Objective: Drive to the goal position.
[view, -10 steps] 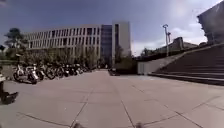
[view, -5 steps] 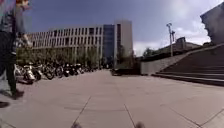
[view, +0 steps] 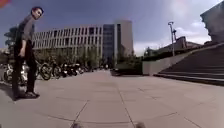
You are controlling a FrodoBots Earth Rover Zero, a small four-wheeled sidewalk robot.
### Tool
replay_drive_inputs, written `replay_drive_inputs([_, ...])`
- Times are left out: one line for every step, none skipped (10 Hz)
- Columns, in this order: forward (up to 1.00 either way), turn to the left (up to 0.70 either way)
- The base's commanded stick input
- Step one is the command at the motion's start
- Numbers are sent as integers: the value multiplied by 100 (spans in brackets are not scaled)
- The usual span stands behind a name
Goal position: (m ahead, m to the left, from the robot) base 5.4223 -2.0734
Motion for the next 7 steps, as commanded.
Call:
replay_drive_inputs([70,0])
replay_drive_inputs([70,0])
replay_drive_inputs([70,0])
replay_drive_inputs([70,0])
replay_drive_inputs([70,0])
replay_drive_inputs([70,0])
replay_drive_inputs([70,0])
